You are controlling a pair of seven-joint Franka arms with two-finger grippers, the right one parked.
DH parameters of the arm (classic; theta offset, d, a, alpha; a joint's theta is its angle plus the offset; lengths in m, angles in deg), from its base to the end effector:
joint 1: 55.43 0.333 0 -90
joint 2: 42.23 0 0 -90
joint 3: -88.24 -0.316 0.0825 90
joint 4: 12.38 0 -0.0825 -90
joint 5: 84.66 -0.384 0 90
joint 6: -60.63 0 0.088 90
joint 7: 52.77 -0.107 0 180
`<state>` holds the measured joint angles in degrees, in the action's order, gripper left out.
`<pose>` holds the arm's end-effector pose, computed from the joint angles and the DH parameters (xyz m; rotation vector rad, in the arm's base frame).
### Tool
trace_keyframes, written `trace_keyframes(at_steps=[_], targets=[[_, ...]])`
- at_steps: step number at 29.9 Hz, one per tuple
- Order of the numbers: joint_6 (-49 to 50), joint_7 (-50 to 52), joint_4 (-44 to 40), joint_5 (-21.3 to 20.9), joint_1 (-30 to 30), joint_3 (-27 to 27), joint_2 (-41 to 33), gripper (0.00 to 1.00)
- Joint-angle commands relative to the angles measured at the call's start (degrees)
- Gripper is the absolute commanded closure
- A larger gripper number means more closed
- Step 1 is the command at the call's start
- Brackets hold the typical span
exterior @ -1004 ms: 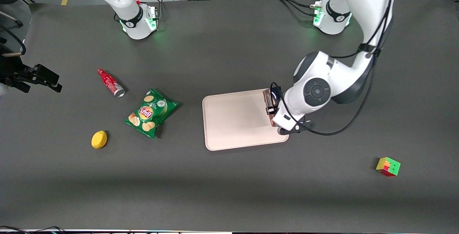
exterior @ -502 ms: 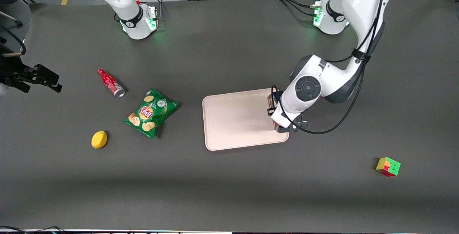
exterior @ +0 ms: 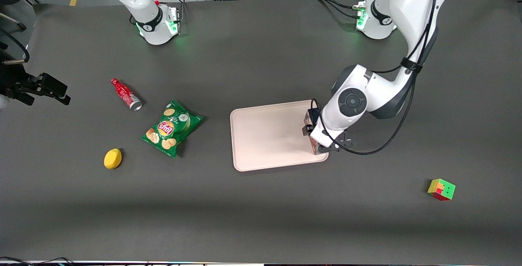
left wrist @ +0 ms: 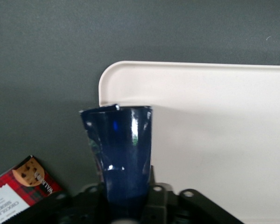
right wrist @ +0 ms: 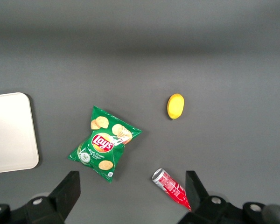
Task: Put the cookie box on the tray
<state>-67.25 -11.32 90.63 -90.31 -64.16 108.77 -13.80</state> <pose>0.5755 -0.2985 0.2848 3.0673 0.2896 -0.1168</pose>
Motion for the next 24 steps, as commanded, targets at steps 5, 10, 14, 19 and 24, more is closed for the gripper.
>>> trace_keyframes(at_steps=[5, 10, 14, 19, 24], targets=[[16.50, -2.51, -2.81, 2.40, 1.87, -4.88, -11.45, 0.00], [32.92, -13.75, -8.16, 5.47, 2.75, -10.94, -19.01, 0.00], [47.51, -22.54, -15.36, 5.40, 2.83, -16.04, -24.11, 0.00], [59.84, -33.97, -22.67, 4.52, 2.83, -20.44, -27.37, 0.00], [59.42, -38.81, -17.43, 3.46, 3.27, -22.55, -32.72, 0.00]])
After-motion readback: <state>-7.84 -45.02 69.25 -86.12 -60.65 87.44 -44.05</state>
